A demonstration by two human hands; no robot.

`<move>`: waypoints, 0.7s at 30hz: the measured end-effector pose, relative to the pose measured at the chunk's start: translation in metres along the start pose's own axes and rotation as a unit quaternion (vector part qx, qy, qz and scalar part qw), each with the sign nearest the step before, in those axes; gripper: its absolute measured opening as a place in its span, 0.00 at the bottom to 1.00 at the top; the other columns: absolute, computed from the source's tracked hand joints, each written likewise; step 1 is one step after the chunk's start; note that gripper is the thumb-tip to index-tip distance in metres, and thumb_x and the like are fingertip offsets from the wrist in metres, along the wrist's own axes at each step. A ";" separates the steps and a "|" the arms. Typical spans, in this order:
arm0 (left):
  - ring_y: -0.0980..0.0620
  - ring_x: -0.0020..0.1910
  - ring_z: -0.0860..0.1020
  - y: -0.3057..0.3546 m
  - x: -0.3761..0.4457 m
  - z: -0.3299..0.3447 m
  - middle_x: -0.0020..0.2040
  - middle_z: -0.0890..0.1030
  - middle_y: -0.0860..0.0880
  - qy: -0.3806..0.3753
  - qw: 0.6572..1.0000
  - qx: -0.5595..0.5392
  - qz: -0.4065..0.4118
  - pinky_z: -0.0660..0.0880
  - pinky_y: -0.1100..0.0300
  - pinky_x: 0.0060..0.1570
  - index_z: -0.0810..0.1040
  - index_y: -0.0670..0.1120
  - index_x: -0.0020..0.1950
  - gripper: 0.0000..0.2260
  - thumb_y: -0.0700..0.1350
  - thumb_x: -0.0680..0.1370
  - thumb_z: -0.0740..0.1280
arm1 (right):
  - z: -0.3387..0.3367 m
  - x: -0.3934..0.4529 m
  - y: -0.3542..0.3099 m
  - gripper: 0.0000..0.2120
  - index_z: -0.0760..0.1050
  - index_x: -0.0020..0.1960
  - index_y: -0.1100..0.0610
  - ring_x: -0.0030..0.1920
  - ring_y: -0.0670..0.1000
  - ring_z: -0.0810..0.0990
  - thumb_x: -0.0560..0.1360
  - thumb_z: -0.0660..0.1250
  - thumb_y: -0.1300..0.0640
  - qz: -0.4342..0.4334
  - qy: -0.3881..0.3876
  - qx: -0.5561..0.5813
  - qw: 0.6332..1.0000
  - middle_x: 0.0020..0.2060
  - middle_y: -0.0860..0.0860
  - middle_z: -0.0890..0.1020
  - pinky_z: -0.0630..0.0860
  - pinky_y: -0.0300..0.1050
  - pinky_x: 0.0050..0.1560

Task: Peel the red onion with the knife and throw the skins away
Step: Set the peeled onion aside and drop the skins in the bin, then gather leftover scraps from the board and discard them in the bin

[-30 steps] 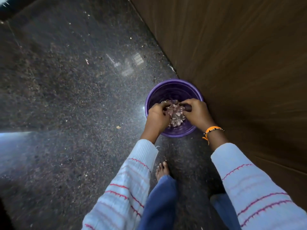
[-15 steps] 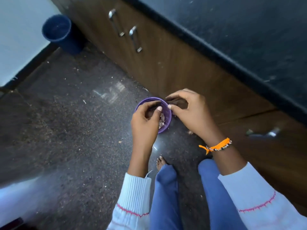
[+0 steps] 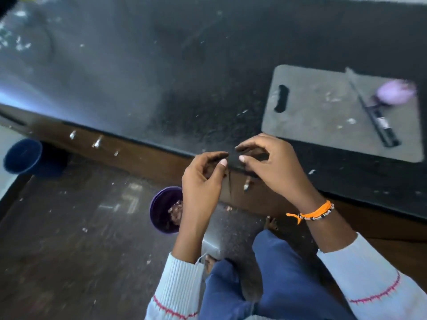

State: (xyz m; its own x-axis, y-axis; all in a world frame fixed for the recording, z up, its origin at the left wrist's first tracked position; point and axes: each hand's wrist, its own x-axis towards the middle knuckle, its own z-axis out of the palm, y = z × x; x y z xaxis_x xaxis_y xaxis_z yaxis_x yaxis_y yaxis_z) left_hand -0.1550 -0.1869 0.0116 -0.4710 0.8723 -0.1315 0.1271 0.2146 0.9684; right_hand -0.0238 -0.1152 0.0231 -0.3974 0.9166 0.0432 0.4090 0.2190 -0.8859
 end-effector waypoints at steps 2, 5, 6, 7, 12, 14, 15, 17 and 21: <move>0.51 0.45 0.81 0.014 0.007 0.028 0.47 0.83 0.48 -0.031 0.999 0.003 0.011 0.78 0.51 0.48 0.81 0.52 0.47 0.06 0.43 0.74 0.67 | -0.030 0.003 0.010 0.08 0.80 0.46 0.56 0.42 0.44 0.82 0.70 0.70 0.66 0.018 0.022 0.009 1.000 0.43 0.48 0.81 0.80 0.44 0.47; 0.51 0.46 0.81 0.034 0.017 0.072 0.48 0.83 0.47 -0.079 0.996 0.003 0.028 0.79 0.49 0.50 0.81 0.52 0.47 0.07 0.39 0.76 0.66 | -0.072 0.007 0.029 0.08 0.80 0.46 0.55 0.43 0.44 0.82 0.71 0.70 0.66 0.032 0.056 0.010 0.998 0.44 0.46 0.81 0.81 0.45 0.47; 0.52 0.46 0.81 0.040 0.020 0.085 0.48 0.82 0.48 -0.092 0.995 0.009 0.034 0.79 0.48 0.50 0.80 0.52 0.47 0.08 0.39 0.76 0.66 | -0.083 0.008 0.035 0.08 0.80 0.46 0.55 0.42 0.43 0.82 0.71 0.70 0.66 0.035 0.066 0.007 0.997 0.44 0.45 0.81 0.81 0.45 0.47; 0.53 0.46 0.81 0.044 0.024 0.098 0.49 0.82 0.48 -0.102 0.994 0.012 0.042 0.79 0.48 0.51 0.80 0.53 0.47 0.09 0.39 0.77 0.65 | -0.094 0.009 0.040 0.08 0.80 0.46 0.54 0.42 0.43 0.82 0.71 0.70 0.65 0.038 0.075 0.002 0.996 0.44 0.44 0.81 0.80 0.43 0.47; 0.55 0.47 0.80 0.054 0.037 0.157 0.51 0.80 0.53 -0.142 0.986 0.053 0.066 0.78 0.51 0.52 0.79 0.56 0.46 0.09 0.41 0.76 0.65 | -0.139 0.014 0.071 0.09 0.80 0.50 0.56 0.44 0.45 0.81 0.72 0.69 0.65 0.048 0.104 -0.060 0.992 0.46 0.51 0.81 0.76 0.32 0.47; 0.57 0.49 0.78 0.055 0.039 0.174 0.52 0.78 0.54 -0.147 0.983 0.082 0.072 0.76 0.59 0.52 0.79 0.56 0.48 0.09 0.41 0.76 0.66 | -0.149 0.016 0.084 0.13 0.79 0.56 0.58 0.49 0.48 0.79 0.73 0.65 0.67 0.052 0.120 -0.120 0.984 0.50 0.53 0.81 0.73 0.34 0.51; 0.57 0.51 0.77 0.056 0.040 0.181 0.53 0.76 0.54 -0.147 0.981 0.103 0.072 0.75 0.62 0.52 0.78 0.55 0.50 0.09 0.41 0.76 0.65 | -0.153 0.017 0.090 0.15 0.77 0.59 0.58 0.52 0.50 0.78 0.73 0.64 0.68 0.052 0.127 -0.154 0.979 0.53 0.54 0.80 0.71 0.36 0.54; 0.54 0.54 0.74 0.056 0.041 0.191 0.55 0.72 0.54 -0.147 0.976 0.143 0.073 0.72 0.63 0.54 0.77 0.53 0.56 0.11 0.41 0.77 0.65 | -0.154 0.019 0.099 0.19 0.72 0.64 0.61 0.57 0.55 0.74 0.74 0.62 0.69 0.047 0.126 -0.225 0.965 0.57 0.56 0.77 0.69 0.43 0.58; 0.51 0.59 0.71 0.055 0.050 0.199 0.59 0.72 0.51 -0.157 0.970 0.174 0.067 0.70 0.55 0.62 0.74 0.50 0.63 0.15 0.39 0.77 0.63 | -0.140 0.019 0.112 0.23 0.68 0.66 0.64 0.57 0.60 0.71 0.72 0.63 0.70 0.074 0.078 -0.340 0.934 0.60 0.58 0.73 0.70 0.48 0.57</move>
State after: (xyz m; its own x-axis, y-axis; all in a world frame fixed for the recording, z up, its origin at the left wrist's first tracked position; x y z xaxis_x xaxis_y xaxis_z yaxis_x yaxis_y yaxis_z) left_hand 0.0022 -0.0447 0.0159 -0.1471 0.9819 -0.1196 0.4816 0.1767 0.8584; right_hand 0.1295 -0.0268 -0.0102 -0.1924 0.9797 0.0568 0.8984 0.1991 -0.3915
